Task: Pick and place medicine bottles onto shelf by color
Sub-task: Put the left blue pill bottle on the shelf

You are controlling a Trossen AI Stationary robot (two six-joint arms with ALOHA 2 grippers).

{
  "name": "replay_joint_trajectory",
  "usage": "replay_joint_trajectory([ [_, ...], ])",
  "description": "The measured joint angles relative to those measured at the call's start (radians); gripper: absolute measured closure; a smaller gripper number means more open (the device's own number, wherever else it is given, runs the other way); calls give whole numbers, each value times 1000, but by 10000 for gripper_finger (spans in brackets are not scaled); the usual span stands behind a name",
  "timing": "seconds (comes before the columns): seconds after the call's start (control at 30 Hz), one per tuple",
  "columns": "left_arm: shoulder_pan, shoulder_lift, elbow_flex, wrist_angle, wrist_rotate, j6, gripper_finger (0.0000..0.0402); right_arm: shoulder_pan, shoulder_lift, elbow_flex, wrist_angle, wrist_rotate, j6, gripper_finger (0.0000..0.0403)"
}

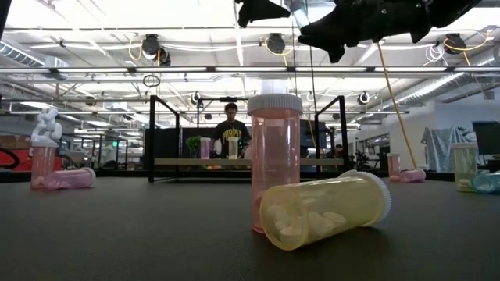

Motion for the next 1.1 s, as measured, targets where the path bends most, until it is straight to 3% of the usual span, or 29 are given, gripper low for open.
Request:
replay_joint_trajectory([
  [0.47,-45,37,0,4,-50,2,119,26,0,0,-6,44,34,298],
  [0.83,-42,37,1,3,-55,12,206,26,0,0,-13,43,53,298],
  [1.1,-35,37,1,12,-51,1,217,26,0,0,-21,42,53,298],
])
